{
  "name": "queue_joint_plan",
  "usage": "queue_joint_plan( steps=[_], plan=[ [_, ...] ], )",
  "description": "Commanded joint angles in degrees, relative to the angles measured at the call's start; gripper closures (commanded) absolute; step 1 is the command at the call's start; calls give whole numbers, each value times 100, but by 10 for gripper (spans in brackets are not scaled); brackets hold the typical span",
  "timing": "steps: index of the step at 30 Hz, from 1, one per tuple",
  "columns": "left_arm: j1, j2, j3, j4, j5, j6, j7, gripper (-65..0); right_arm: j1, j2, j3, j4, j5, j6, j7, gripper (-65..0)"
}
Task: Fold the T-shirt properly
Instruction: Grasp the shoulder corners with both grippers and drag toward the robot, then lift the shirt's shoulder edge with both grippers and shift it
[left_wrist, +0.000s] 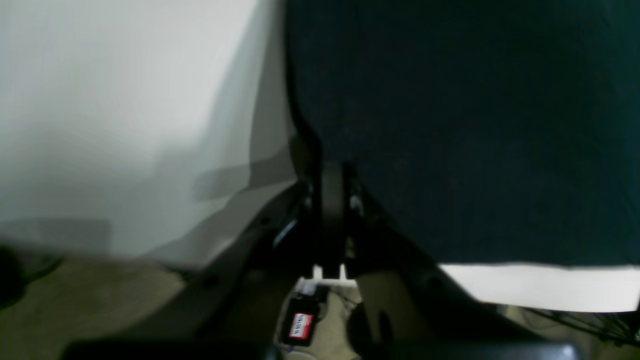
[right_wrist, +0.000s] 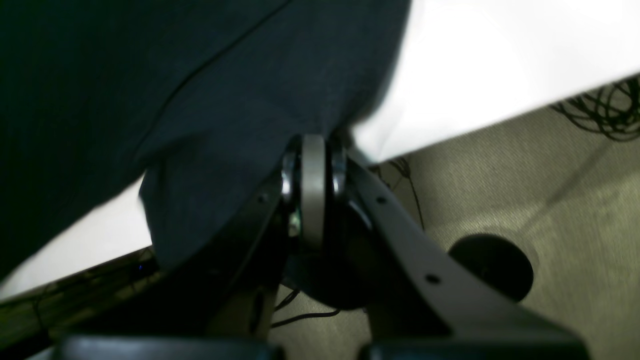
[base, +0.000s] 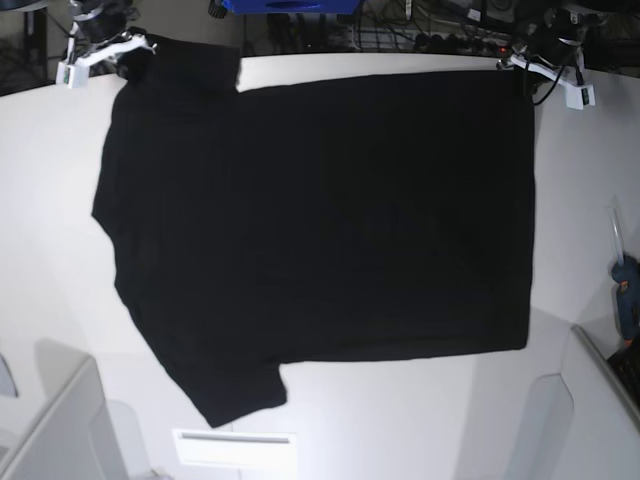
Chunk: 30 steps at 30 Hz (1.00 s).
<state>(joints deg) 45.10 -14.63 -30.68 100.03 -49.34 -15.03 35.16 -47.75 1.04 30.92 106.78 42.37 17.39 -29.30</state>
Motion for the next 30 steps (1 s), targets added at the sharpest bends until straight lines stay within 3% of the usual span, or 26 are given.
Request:
queue_joint_plan(
  steps=[1, 8, 12, 15, 25, 30],
  plan=[
    [110, -62, -84, 111, -37, -31, -65, 0, -91, -3, 34, 104, 84, 50, 95, 0],
    [162, -36, -102, 164, -37, -31, -65, 0, -82, -12, -28, 262, 75, 59, 95, 0],
    [162, -18, -93, 516, -37, -31, -65, 0, 23, -20, -28, 702, 75, 376, 77, 0],
    [162, -18, -102, 788, -64, -31, -65, 0, 287, -20, -28, 808, 75, 358, 33, 0],
    [-198, 35, -137, 938, -72, -31, -56, 0, 1526, 6, 25, 808, 31, 332, -1039, 0],
    [-594, 44, -146, 885, -72, -23, 234, 0, 2089, 24, 25, 799, 31, 6, -1479, 0]
  ],
)
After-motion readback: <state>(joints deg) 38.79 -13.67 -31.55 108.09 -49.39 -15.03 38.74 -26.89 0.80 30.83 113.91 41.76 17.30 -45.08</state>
